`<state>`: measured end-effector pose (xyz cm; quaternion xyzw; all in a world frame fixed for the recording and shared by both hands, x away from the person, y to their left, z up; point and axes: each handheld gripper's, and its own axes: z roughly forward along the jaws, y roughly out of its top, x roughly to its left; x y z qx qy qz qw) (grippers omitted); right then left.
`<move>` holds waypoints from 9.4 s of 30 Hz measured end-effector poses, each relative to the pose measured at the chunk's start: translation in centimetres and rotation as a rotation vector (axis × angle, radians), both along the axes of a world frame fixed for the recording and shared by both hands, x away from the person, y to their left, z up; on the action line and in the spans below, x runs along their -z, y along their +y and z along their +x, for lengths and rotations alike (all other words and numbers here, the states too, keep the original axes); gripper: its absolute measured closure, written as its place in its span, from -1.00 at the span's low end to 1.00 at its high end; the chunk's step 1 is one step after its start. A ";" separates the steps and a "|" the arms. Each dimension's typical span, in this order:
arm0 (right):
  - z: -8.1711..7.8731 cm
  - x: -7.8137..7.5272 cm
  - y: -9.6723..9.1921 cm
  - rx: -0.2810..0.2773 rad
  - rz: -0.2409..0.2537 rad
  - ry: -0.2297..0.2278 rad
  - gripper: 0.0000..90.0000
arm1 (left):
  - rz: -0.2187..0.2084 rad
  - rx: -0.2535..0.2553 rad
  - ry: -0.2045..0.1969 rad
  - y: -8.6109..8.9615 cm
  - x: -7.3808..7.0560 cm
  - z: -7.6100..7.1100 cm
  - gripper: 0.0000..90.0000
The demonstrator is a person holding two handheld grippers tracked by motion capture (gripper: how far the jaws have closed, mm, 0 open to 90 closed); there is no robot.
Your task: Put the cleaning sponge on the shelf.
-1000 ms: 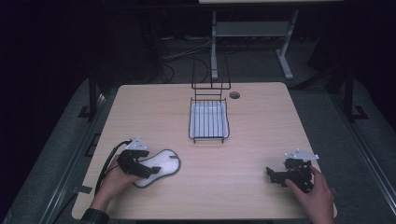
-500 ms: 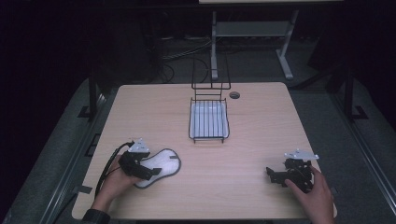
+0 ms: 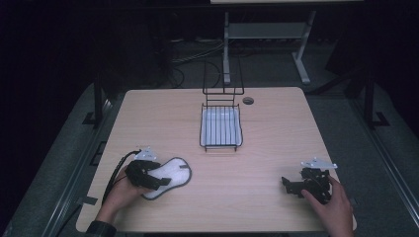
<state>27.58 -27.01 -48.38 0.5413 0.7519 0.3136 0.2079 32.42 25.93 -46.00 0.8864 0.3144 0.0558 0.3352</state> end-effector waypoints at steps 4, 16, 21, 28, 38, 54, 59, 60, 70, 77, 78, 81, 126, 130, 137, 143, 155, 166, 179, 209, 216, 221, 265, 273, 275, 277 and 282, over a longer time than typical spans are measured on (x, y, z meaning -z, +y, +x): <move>0.0 0.0 0.0 0.000 0.000 0.000 -1.00 | -0.001 0.005 0.002 0.0 -0.1 0.0 -0.49; 0.0 0.0 0.0 0.000 0.000 0.000 -1.00 | 0.000 -0.003 -0.012 0.2 -0.6 -0.3 -0.22; 0.0 0.0 0.0 0.000 -0.001 -0.001 -1.00 | -0.005 -0.012 -0.034 0.5 -1.0 -0.5 0.01; 0.0 0.0 0.0 0.000 0.000 -0.001 -1.00 | -0.048 -0.030 -0.051 0.9 -1.7 -0.6 0.45; 0.0 0.0 0.0 0.000 -0.001 -0.001 -1.00 | -0.116 -0.039 -0.008 1.6 -2.4 -0.6 0.76; 0.0 0.0 0.0 0.001 -0.001 0.000 -1.00 | -0.205 -0.051 -0.016 2.4 -4.0 -1.2 0.88; 0.0 0.0 0.0 0.001 -0.001 -0.001 -1.00 | -0.206 -0.049 -0.018 2.2 -4.2 -1.3 0.89; 0.0 0.0 0.0 0.000 -0.001 -0.001 -1.00 | -0.208 -0.047 -0.021 2.1 -4.2 -1.4 0.89; 0.0 0.0 0.0 0.000 -0.001 -0.001 -1.00 | -0.241 -0.052 -0.046 2.2 -5.1 -1.7 0.89; 0.1 0.0 0.0 0.000 -0.001 -0.001 -1.00 | -0.271 -0.055 -0.064 2.1 -5.8 -1.7 0.89; 0.1 0.0 0.0 0.001 -0.001 -0.001 -1.00 | -0.279 -0.053 -0.063 2.1 -5.9 -1.6 0.89; 0.1 0.0 0.0 0.001 -0.001 -0.001 -1.00 | -0.276 -0.047 -0.073 1.8 -6.1 -1.5 0.89; 0.1 0.0 0.0 0.001 -0.001 -0.001 -1.00 | -0.334 -0.040 -0.144 -2.4 -9.0 4.2 0.89; 0.1 0.0 0.0 0.000 0.000 0.000 -1.00 | -0.340 -0.043 -0.152 -3.0 -9.0 4.8 0.89; 0.1 0.0 0.0 0.001 -0.003 -0.001 -1.00 | -0.347 -0.043 -0.157 -4.1 -9.0 6.2 0.89; 0.1 0.0 0.0 0.001 -0.002 -0.001 -1.00 | -0.351 -0.044 -0.159 -5.1 -8.8 7.2 0.89; 0.1 0.0 0.0 0.001 -0.001 -0.001 -1.00 | -0.363 -0.048 -0.154 -6.9 -8.7 9.6 0.89; 0.1 0.0 0.0 0.001 -0.001 0.000 -1.00 | -0.375 -0.053 -0.148 -8.7 -8.9 11.8 0.89; 0.1 0.0 0.0 0.001 -0.002 -0.001 -1.00 | -0.381 -0.052 -0.134 -10.9 -8.6 14.5 0.89; 0.1 0.0 0.0 0.001 -0.001 -0.001 -1.00 | -0.388 -0.143 -0.122 -12.2 -6.3 17.2 0.86; 0.1 0.0 0.0 0.001 -0.001 -0.001 -1.00 | -0.337 -0.155 -0.125 -12.4 -5.9 17.4 0.82; 0.1 0.0 0.0 0.001 -0.001 -0.001 -1.00 | -0.307 -0.162 -0.125 -12.5 -5.6 17.5 0.79; 0.1 0.0 0.0 0.001 -0.001 -0.001 -1.00 | -0.176 -0.114 -0.120 -9.2 -6.2 11.8 0.36; 0.1 0.0 0.0 0.001 -0.001 -0.001 -1.00 | -0.129 -0.134 -0.131 -7.6 -5.9 9.8 -0.06; 0.1 0.0 0.0 0.001 -0.001 -0.001 -1.00 | -0.128 -0.136 -0.129 -7.0 -6.0 9.2 -0.16; 0.1 0.0 0.0 0.001 -0.001 -0.001 -1.00 | -0.117 -0.143 -0.132 -6.6 -6.1 8.8 -0.24; 0.1 0.0 0.0 0.001 -0.001 -0.001 -1.00 | -0.079 -0.153 -0.146 -5.5 -6.0 7.3 -0.42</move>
